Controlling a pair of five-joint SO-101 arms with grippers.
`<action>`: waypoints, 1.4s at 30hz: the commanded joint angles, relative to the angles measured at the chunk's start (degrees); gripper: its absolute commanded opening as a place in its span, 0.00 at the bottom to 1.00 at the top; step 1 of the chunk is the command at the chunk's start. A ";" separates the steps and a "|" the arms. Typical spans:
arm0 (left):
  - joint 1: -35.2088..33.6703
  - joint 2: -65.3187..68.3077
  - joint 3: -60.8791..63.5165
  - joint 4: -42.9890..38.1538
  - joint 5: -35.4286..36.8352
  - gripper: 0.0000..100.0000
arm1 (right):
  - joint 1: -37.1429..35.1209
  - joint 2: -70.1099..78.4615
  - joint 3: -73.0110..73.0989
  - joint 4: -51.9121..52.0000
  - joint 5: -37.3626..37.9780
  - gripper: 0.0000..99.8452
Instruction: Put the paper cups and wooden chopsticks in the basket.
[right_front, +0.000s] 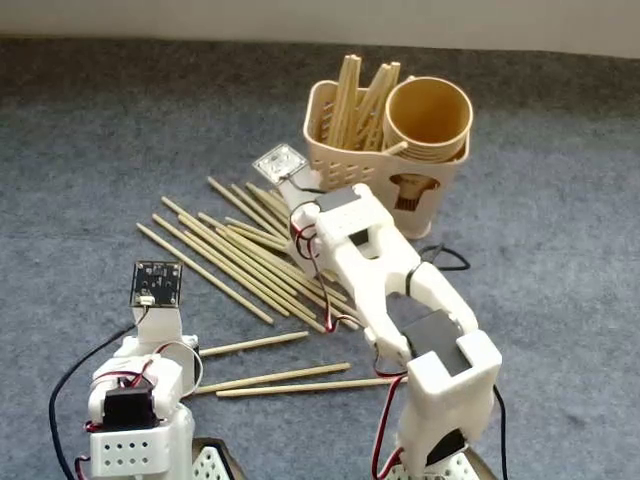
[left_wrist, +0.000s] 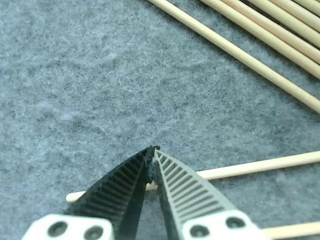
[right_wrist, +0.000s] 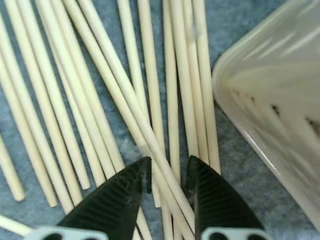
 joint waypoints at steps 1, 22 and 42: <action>-0.31 0.40 1.19 0.26 -0.35 0.00 | 1.27 -0.92 -2.59 0.13 0.88 0.13; -0.31 0.40 1.19 0.26 -0.35 0.00 | -1.54 -1.10 -2.42 4.09 5.01 0.02; -0.31 0.40 1.19 0.26 -0.35 0.00 | -4.18 -1.27 -2.42 11.82 4.92 0.09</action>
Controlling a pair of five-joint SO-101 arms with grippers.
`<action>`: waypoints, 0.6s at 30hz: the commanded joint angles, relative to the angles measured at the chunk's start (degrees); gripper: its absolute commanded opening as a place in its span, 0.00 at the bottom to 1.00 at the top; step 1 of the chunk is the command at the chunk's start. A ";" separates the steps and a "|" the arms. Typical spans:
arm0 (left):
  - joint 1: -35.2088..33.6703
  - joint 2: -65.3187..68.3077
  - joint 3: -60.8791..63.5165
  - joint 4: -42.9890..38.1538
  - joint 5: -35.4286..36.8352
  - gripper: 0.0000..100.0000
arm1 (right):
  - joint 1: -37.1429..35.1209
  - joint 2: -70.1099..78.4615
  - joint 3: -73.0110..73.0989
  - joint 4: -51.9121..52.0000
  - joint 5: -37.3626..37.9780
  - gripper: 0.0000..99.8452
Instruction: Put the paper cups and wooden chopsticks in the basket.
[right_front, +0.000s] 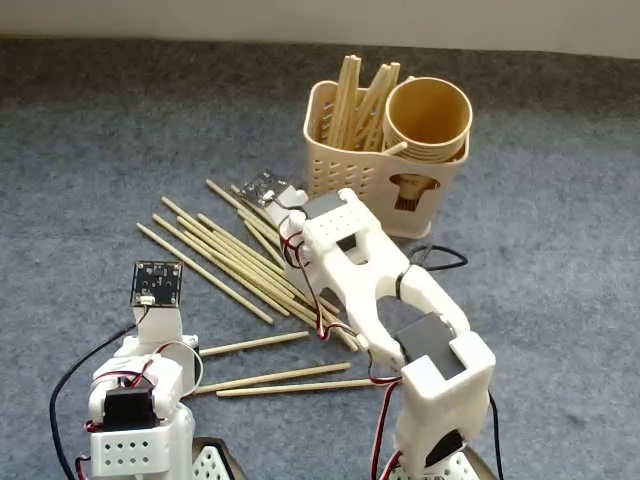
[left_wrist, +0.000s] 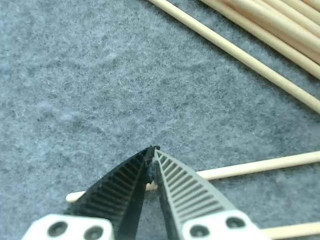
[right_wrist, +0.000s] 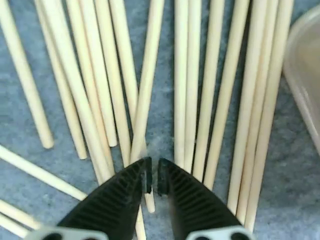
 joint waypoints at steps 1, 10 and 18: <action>-0.31 0.40 1.19 0.26 -0.35 0.00 | -0.84 -1.27 -2.59 3.47 0.44 0.09; -0.31 0.40 1.19 0.26 -0.35 0.00 | -1.19 -5.49 -7.43 5.85 -1.32 0.09; -0.31 0.40 1.19 0.26 -0.35 0.00 | -4.18 -5.41 -7.25 5.41 -2.29 0.09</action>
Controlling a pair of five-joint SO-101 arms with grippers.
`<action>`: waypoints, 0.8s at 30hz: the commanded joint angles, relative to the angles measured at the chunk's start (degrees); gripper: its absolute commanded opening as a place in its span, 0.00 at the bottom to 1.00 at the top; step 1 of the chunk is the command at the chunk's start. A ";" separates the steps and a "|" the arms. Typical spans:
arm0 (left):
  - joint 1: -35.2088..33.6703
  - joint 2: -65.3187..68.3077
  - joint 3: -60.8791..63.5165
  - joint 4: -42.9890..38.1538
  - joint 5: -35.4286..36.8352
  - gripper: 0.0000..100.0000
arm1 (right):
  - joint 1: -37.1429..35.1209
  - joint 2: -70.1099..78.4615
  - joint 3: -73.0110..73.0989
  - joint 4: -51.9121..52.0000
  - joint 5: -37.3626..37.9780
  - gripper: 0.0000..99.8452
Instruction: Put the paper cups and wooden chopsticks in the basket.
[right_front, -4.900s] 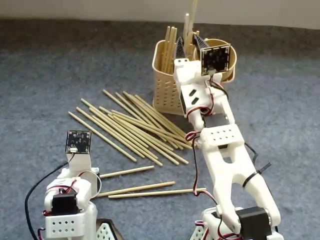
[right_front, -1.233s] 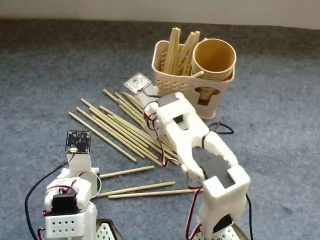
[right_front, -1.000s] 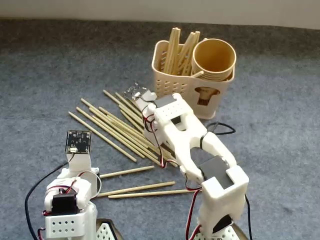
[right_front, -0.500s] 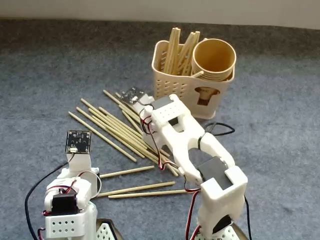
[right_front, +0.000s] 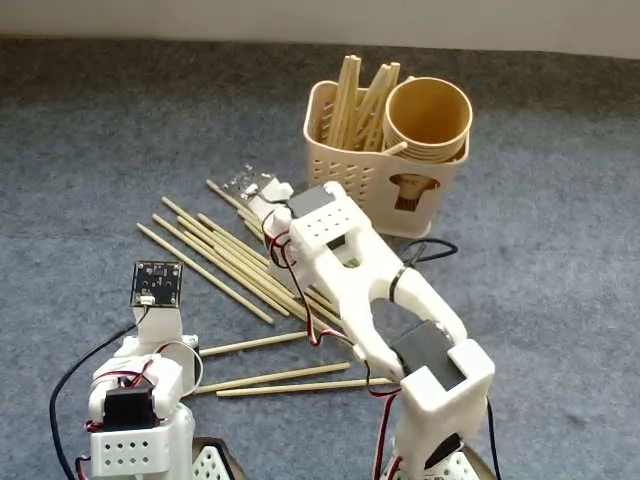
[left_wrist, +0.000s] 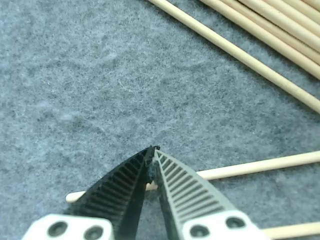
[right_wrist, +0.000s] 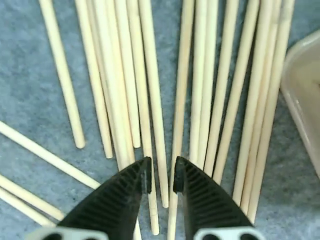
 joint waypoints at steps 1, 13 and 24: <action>-0.31 0.40 1.19 0.26 -0.35 0.00 | -0.92 -2.95 -2.51 0.48 -0.53 0.09; -0.31 0.40 1.19 0.26 -0.35 0.00 | 1.54 8.40 -3.21 -0.48 -0.44 0.08; -0.31 0.40 1.19 0.26 -0.35 0.00 | 1.19 4.70 -3.03 1.63 -0.35 0.00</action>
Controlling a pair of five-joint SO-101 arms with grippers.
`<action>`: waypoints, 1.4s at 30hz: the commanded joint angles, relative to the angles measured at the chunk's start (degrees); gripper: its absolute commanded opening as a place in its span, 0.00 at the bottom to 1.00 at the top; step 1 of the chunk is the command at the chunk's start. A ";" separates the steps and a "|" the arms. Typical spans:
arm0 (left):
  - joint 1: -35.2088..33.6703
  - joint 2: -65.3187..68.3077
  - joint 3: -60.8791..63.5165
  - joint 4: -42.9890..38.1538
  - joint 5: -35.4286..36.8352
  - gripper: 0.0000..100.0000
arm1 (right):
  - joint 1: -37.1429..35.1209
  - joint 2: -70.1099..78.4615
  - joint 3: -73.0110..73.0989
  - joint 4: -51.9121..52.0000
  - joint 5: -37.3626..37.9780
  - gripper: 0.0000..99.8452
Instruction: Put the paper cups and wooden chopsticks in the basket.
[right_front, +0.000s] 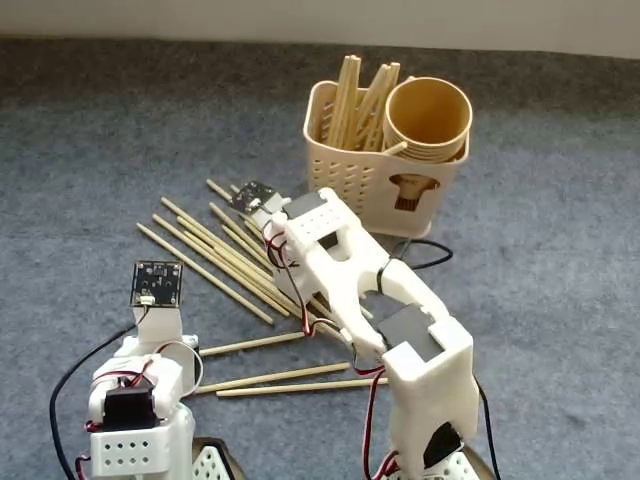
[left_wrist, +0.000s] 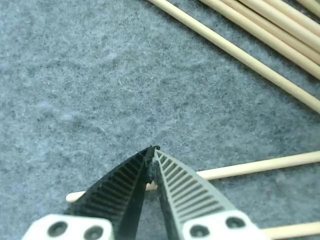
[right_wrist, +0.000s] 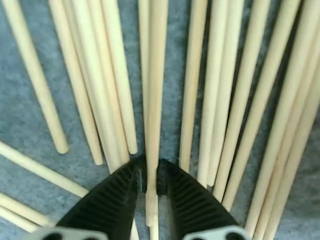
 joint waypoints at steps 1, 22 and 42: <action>-0.31 0.40 1.19 0.26 -0.35 0.00 | 0.75 -5.58 -1.36 1.19 -0.26 0.00; -0.31 0.40 1.19 0.26 -0.35 0.00 | 1.01 -30.02 -1.01 5.76 -5.63 0.00; -0.31 0.40 1.19 0.26 -0.35 0.00 | 4.53 -71.60 24.57 -24.66 -18.02 0.01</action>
